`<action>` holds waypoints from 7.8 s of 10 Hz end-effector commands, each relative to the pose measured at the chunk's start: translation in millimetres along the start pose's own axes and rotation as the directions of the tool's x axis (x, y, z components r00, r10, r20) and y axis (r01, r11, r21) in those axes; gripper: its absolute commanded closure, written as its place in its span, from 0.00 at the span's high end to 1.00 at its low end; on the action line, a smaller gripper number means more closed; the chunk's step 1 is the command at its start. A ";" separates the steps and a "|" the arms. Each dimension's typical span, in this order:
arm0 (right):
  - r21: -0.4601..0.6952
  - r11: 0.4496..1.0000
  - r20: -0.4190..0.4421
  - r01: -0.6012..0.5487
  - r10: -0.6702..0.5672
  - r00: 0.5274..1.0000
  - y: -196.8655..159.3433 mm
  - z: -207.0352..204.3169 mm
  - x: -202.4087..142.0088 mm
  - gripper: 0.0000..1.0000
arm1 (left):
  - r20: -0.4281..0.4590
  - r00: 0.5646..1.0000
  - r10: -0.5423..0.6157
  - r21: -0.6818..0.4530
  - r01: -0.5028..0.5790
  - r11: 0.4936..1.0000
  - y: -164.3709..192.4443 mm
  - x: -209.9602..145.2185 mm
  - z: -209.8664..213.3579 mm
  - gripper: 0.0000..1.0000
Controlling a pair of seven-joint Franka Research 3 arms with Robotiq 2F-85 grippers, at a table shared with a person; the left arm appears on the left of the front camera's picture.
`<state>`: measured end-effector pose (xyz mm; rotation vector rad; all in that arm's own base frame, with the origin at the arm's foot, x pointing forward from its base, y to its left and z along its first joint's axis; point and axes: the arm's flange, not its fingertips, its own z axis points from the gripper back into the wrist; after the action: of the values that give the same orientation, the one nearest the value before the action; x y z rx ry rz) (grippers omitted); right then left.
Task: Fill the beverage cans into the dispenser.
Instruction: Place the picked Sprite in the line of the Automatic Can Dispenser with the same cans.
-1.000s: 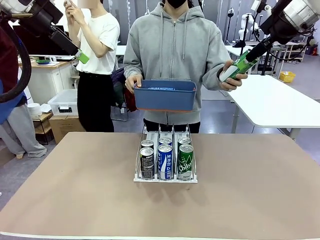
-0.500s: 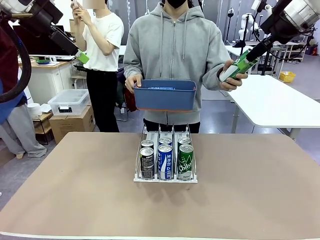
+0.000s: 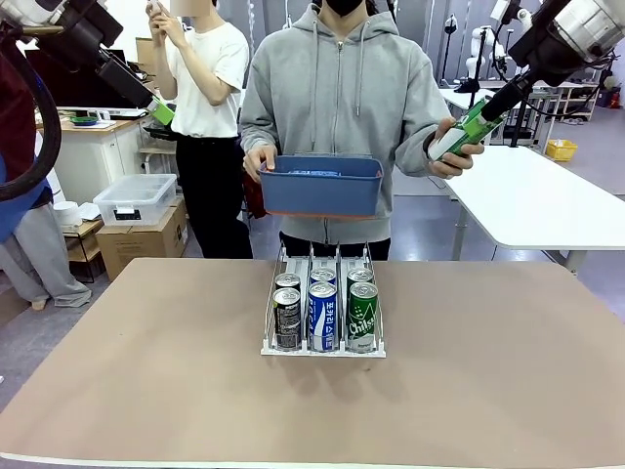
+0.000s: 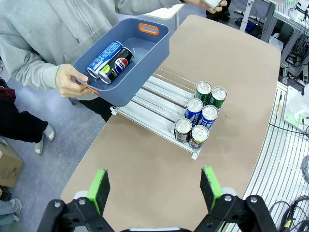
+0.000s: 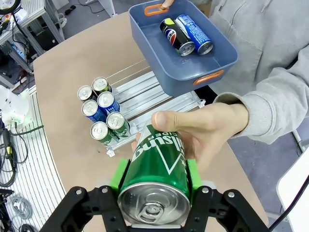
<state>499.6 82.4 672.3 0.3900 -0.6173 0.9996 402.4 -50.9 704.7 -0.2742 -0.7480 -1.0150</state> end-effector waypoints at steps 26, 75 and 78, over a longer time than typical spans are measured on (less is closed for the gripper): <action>-0.050 0.991 -0.129 0.126 -0.131 0.983 58.8 -2.5 -3.6 0.58 | -0.002 1.000 0.007 0.005 -0.006 1.000 1.9 -1.3 0.2 1.00; -0.162 0.987 -0.269 0.008 -0.052 0.962 186.9 -274.5 -54.0 0.58 | -0.002 1.000 0.007 0.005 -0.006 1.000 1.9 -1.3 0.2 1.00; -0.120 0.993 -0.271 0.011 -0.044 0.961 197.2 -266.9 -52.1 0.58 | -0.002 1.000 0.007 0.005 -0.006 1.000 1.9 -1.3 0.2 1.00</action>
<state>389.0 279.4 433.9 0.1157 -0.3773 0.9561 402.8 -50.8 704.4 -0.2742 -0.7474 -1.0144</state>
